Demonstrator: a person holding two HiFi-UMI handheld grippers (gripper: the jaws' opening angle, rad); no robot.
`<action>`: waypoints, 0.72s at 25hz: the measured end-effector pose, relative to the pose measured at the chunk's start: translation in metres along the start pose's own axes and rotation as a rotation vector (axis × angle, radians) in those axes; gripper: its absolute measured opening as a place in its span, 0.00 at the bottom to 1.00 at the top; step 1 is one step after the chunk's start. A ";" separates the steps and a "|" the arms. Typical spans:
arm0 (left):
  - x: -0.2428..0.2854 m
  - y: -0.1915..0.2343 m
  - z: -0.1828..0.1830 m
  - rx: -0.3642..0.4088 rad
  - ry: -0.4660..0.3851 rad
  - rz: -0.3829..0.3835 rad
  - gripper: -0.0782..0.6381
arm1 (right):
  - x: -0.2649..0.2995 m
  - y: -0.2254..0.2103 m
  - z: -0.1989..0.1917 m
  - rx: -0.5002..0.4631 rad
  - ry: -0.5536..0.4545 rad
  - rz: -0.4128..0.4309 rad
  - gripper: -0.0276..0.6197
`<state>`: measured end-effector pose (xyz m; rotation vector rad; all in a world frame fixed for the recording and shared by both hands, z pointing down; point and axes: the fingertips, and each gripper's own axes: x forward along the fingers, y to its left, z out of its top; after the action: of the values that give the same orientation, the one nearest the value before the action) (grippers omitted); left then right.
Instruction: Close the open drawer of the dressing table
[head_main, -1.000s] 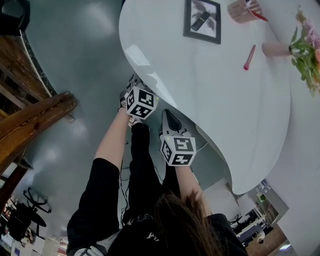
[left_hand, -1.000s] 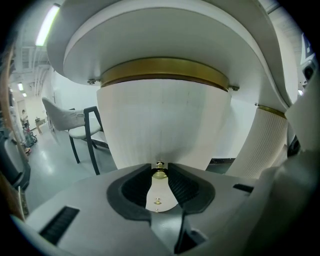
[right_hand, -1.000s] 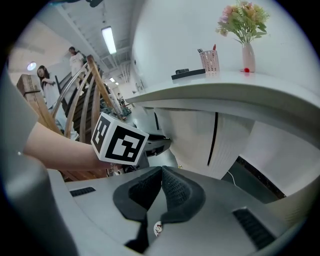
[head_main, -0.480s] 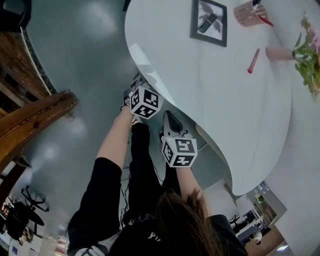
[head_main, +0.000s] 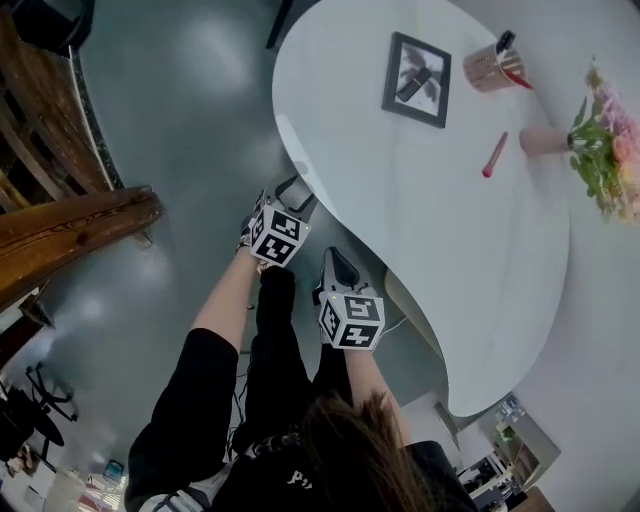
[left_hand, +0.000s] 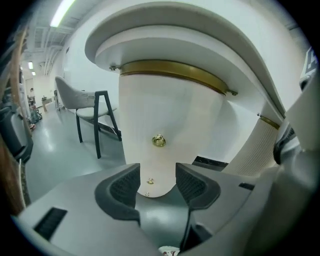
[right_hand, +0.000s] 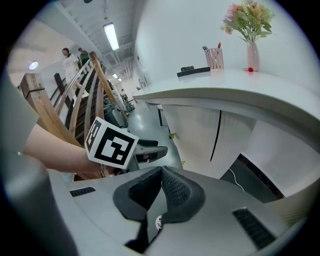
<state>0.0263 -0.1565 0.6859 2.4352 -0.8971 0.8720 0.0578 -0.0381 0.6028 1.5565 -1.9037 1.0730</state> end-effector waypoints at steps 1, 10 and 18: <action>-0.008 -0.001 -0.001 -0.015 0.001 0.006 0.41 | -0.003 0.001 0.001 -0.004 0.000 0.005 0.08; -0.091 -0.014 0.012 -0.097 -0.028 0.079 0.41 | -0.033 0.015 0.023 -0.057 -0.017 0.065 0.08; -0.158 -0.044 0.050 -0.186 -0.103 0.145 0.41 | -0.070 0.021 0.051 -0.085 -0.058 0.117 0.08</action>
<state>-0.0170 -0.0838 0.5373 2.2934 -1.1508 0.6826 0.0622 -0.0355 0.5141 1.4600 -2.0737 0.9912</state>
